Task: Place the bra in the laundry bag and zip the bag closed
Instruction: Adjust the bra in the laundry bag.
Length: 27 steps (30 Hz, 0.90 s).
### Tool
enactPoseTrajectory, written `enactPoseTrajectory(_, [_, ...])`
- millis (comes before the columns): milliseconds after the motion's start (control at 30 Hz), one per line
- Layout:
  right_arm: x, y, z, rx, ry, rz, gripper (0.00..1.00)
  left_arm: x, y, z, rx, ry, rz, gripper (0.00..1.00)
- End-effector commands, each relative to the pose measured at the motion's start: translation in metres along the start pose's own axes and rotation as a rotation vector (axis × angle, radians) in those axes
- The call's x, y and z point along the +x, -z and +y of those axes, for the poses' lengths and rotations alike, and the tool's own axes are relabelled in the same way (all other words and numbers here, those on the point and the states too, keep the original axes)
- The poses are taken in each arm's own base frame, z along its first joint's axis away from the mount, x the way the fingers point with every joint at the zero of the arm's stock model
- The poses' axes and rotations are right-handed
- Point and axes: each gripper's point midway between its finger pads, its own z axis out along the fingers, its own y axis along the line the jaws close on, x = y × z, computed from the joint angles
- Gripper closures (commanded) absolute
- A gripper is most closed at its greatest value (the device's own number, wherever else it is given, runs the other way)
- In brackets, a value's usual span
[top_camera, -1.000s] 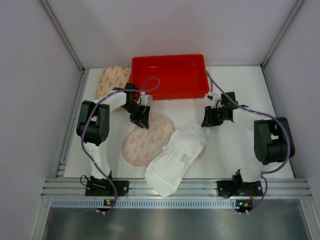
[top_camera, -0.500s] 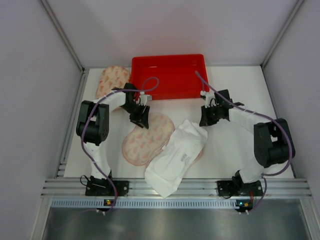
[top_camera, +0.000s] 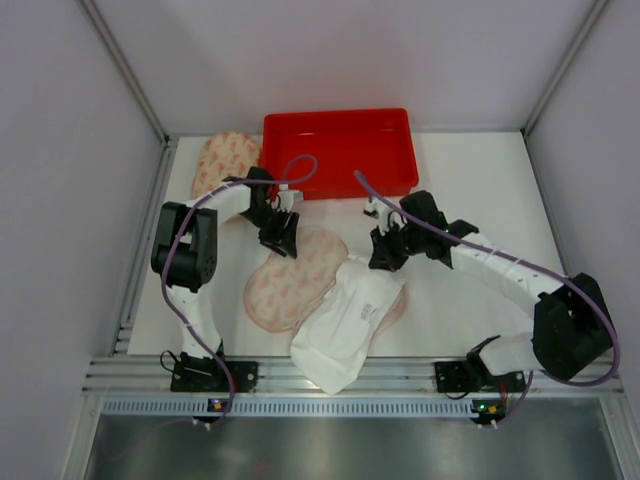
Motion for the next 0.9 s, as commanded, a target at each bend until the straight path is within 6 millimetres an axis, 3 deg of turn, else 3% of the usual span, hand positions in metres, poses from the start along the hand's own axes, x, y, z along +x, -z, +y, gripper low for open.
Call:
enactPoseTrajectory(0, [0.029, -0.007, 0.032, -0.107, 0.067, 0.092, 1.0, 0.014, -0.003, 0.017, -0.067, -0.008, 0.027, 0.5])
enactPoseTrajectory(133, [0.057, -0.014, 0.057, -0.189, 0.114, 0.18, 1.0, 0.016, -0.003, 0.018, -0.069, -0.006, 0.029, 0.5])
enactPoseTrajectory(200, [0.064, -0.017, 0.058, -0.196, 0.115, 0.209, 1.0, 0.017, -0.002, 0.019, -0.071, -0.006, 0.028, 0.5])
enactPoseTrajectory(433, [0.075, -0.037, 0.051, -0.196, 0.064, 0.294, 1.0, 0.019, -0.002, 0.017, -0.061, 0.001, 0.03, 0.5])
enactPoseTrajectory(667, [0.092, -0.069, 0.013, -0.05, 0.009, 0.405, 1.0, 0.023, -0.003, 0.015, -0.034, 0.031, 0.033, 0.5])
enactPoseTrajectory(833, [0.068, -0.064, 0.003, 0.03, 0.024, 0.342, 1.0, 0.025, 0.0, 0.015, -0.036, 0.032, 0.025, 0.5])
enactPoseTrajectory(867, [0.054, -0.058, 0.006, 0.037, 0.037, 0.293, 1.0, 0.025, 0.001, 0.015, -0.036, 0.032, 0.025, 0.5])
